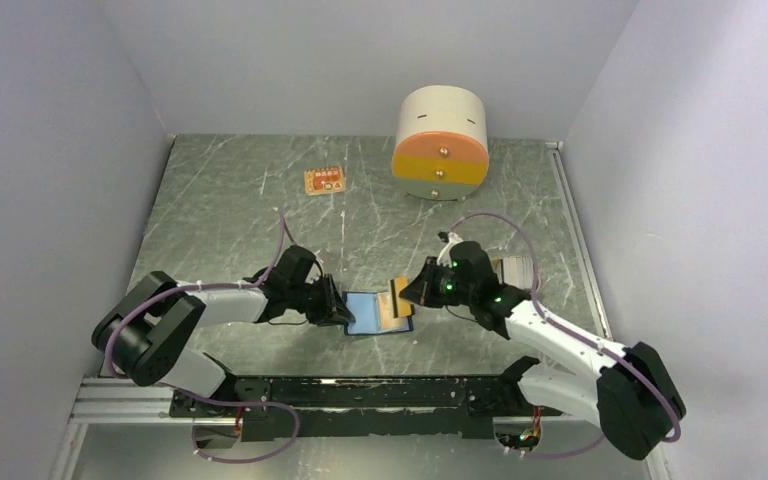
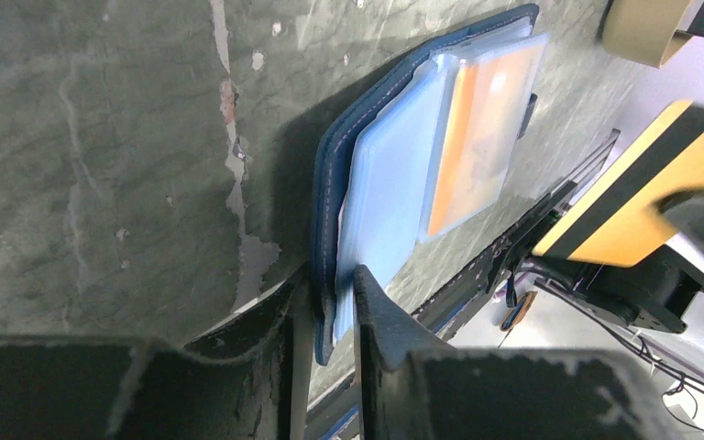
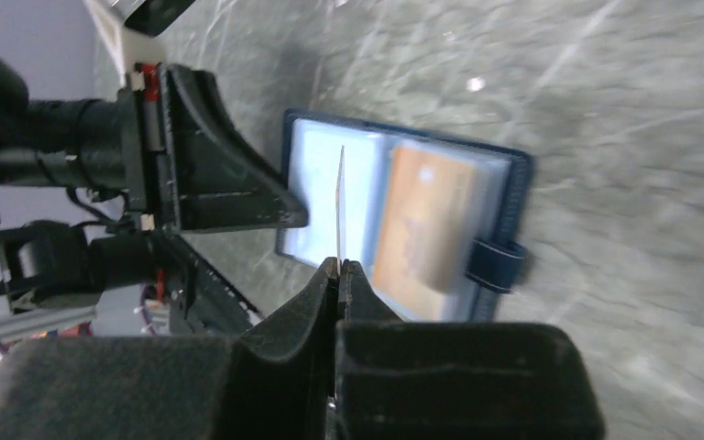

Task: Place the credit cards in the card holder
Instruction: Insert the credit card into the card holder.

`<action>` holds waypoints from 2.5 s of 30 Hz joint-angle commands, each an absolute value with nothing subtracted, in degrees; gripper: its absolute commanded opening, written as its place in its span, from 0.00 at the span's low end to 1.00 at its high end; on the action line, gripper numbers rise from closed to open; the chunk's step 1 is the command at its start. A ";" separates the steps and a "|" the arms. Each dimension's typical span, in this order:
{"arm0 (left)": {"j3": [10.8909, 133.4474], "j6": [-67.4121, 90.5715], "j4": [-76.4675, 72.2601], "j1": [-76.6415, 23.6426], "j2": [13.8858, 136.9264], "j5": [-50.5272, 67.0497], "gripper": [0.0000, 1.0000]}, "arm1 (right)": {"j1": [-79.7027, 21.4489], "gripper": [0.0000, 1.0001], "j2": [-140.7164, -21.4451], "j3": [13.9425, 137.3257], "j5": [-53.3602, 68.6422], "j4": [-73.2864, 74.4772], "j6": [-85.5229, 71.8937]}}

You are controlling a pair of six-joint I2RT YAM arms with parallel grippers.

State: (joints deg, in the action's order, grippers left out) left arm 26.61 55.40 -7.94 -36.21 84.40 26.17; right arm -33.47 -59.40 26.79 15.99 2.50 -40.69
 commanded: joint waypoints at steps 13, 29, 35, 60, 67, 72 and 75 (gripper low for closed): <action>25.31 54.60 -7.87 -35.99 82.14 24.45 0.27 | -40.20 0.00 -73.97 19.14 15.10 -28.28 -45.81; 25.43 53.36 -8.13 -35.99 83.19 24.84 0.18 | -40.17 0.00 -84.98 16.07 16.83 -39.90 -48.29; 25.84 53.24 -7.83 -35.97 83.63 24.75 0.16 | -40.17 0.00 -87.18 14.40 18.69 -44.01 -50.51; 26.22 53.34 -7.81 -35.95 84.09 24.67 0.14 | -40.27 0.01 -92.20 7.56 16.75 -61.92 -61.74; 25.83 53.22 -8.12 -36.03 84.34 25.04 0.11 | -40.27 0.01 -95.62 5.54 16.23 -70.17 -65.50; 25.93 53.04 -7.87 -35.95 84.22 24.84 0.11 | -40.28 0.00 -98.15 4.86 16.10 -74.32 -67.06; 25.78 53.17 -8.25 -35.98 84.62 25.09 0.11 | -40.31 0.01 -98.82 5.29 16.35 -74.44 -67.24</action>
